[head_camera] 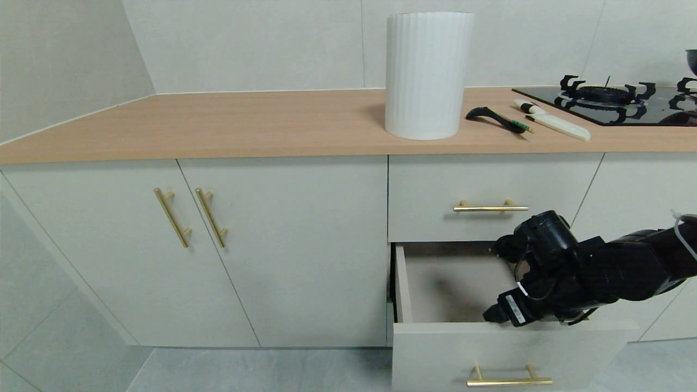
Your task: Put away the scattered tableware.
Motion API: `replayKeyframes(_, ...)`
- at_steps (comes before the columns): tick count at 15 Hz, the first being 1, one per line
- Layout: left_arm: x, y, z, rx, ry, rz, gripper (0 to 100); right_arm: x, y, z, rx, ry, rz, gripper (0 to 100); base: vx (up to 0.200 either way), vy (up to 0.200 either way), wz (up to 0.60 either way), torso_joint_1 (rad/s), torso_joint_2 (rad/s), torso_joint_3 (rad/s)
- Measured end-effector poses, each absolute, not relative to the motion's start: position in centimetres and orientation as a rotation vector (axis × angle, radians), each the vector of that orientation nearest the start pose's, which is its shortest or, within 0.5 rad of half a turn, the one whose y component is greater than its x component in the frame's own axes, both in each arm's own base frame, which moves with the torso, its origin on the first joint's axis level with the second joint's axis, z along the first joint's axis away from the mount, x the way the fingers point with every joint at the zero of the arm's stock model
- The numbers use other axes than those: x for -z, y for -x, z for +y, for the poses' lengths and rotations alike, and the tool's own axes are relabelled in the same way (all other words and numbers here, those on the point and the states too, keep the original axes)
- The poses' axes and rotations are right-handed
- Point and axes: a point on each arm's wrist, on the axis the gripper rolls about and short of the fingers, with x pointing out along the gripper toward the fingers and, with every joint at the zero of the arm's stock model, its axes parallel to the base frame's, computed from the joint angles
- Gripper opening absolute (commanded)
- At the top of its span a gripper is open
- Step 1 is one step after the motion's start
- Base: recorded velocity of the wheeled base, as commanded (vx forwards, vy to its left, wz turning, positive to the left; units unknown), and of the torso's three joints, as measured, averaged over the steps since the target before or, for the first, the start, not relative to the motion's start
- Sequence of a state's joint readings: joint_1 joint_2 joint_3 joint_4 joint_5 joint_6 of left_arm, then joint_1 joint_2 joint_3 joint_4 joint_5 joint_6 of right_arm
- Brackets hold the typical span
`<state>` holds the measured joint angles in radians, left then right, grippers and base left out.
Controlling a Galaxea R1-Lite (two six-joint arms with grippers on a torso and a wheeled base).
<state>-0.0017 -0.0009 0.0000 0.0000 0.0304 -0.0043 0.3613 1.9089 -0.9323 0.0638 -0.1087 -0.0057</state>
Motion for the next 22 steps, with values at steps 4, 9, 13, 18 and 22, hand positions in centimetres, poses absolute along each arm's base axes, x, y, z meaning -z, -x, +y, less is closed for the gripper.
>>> replayKeyframes(4,-7.5,2.3,0.1,-0.029,0.004,0.000,100,-9.3,-28.1,10.4,-0.274,0.348,1.121,100,0.000,0.000,0.00,0.000,0.00,0.000)
replayKeyframes(9,-7.5,2.3,0.1,-0.029,0.004,0.000,100,-9.5,-26.7,10.4,-0.312,0.428,1.207,100,0.000,0.000,0.00,0.000,0.00,0.000)
replayKeyframes(13,-7.5,2.3,0.1,-0.029,0.004,0.000,100,-9.3,-25.6,10.6,-0.346,0.489,1.281,100,0.000,0.000,0.00,0.000,0.00,0.000)
replayKeyframes(18,-7.5,2.3,0.1,-0.029,0.004,0.000,100,-9.2,-24.8,10.9,-0.373,0.527,1.321,100,0.000,0.000,0.00,0.000,0.00,0.000)
replayKeyframes(22,-7.5,2.3,0.1,-0.029,0.004,0.000,100,-9.2,-24.3,10.9,-0.385,0.552,1.352,100,0.000,0.000,0.00,0.000,0.00,0.000)
